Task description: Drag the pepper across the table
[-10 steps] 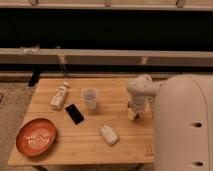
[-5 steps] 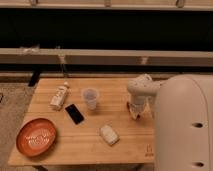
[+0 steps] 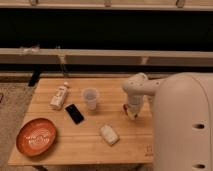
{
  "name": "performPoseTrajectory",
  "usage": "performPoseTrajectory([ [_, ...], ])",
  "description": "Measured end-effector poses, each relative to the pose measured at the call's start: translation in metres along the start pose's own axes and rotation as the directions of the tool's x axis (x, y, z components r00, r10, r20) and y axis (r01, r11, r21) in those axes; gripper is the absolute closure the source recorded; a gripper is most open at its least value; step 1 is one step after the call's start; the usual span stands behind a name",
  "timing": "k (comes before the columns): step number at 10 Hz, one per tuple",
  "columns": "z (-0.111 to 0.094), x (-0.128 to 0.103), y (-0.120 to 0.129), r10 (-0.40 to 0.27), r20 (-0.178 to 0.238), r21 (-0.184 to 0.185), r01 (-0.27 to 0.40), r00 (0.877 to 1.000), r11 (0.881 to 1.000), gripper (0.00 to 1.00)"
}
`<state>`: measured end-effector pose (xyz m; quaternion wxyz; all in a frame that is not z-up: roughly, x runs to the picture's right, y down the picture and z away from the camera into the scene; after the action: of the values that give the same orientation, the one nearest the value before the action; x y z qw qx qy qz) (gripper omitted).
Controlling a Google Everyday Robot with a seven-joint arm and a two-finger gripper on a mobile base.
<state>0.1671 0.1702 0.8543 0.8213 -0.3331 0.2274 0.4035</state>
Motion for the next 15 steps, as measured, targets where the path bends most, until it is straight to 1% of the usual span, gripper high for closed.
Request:
performPoseTrajectory([
  [3, 0.011, 0.007, 0.013, -0.029, -0.048, -0.025, 0.028, 0.998, 0.999, 1.00],
  [4, 0.015, 0.014, 0.020, -0.037, -0.068, -0.035, 0.035, 0.997, 0.999, 1.00],
  [5, 0.018, 0.019, 0.025, -0.041, -0.078, -0.041, 0.037, 0.996, 0.998, 1.00],
  [6, 0.018, 0.030, 0.029, -0.036, -0.089, -0.045, 0.032, 0.995, 0.998, 1.00],
  [8, 0.016, 0.058, 0.032, -0.010, -0.107, -0.047, 0.005, 0.994, 0.999, 1.00],
  [9, 0.016, 0.066, 0.034, -0.001, -0.112, -0.047, -0.005, 0.994, 0.999, 1.00],
  [11, 0.015, 0.084, 0.051, 0.005, -0.129, -0.056, -0.012, 0.992, 0.998, 1.00],
  [13, 0.018, 0.103, 0.062, 0.008, -0.154, -0.072, -0.019, 0.988, 0.997, 1.00],
  [15, 0.021, 0.114, 0.073, -0.005, -0.186, -0.095, -0.013, 0.983, 0.995, 1.00],
])
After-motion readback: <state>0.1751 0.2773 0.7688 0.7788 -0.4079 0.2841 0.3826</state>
